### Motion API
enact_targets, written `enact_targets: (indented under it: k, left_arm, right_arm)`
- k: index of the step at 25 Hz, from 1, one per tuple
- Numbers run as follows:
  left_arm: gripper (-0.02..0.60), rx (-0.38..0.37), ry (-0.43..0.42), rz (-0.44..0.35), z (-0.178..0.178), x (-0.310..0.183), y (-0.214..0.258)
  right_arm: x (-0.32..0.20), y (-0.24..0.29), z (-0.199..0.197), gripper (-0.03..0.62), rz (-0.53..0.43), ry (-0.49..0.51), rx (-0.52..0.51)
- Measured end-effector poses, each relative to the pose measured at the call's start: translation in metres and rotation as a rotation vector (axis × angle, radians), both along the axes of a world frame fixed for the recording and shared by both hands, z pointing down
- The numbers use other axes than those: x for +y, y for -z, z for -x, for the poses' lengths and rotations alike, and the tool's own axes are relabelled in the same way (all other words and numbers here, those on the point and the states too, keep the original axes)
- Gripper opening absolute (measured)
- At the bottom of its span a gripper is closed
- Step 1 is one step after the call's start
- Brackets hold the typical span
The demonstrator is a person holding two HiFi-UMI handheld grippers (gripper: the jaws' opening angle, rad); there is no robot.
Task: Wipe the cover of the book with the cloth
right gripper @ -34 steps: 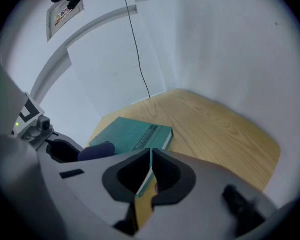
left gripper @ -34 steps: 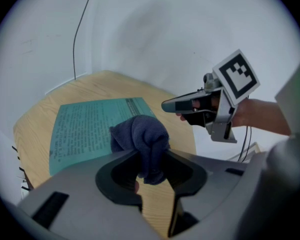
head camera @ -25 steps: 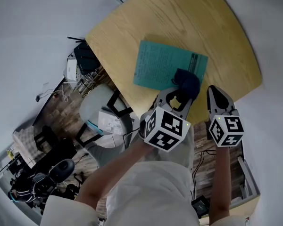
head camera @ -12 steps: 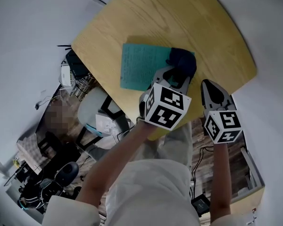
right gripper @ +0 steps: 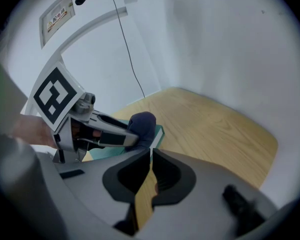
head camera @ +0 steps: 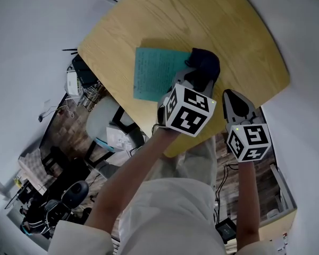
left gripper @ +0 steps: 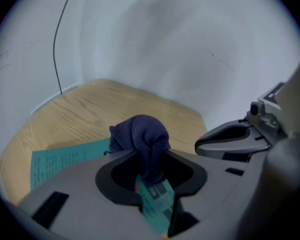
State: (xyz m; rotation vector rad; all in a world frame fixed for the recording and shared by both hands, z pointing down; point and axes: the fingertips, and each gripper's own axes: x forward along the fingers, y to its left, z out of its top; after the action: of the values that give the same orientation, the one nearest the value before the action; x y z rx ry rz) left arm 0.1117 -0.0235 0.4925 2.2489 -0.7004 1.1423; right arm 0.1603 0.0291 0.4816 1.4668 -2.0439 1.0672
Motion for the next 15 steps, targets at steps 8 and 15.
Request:
enact_targets:
  k: [8, 15]
  left_arm:
    - [0.144, 0.001, -0.008, 0.023, 0.020, 0.029, -0.001]
    - [0.144, 0.004, -0.027, 0.040, 0.034, 0.058, 0.001]
  right_arm:
    - [-0.001, 0.004, 0.010, 0.034, -0.007, 0.006, 0.007]
    - [0.008, 0.005, 0.023, 0.034, -0.004, 0.009, 0.017]
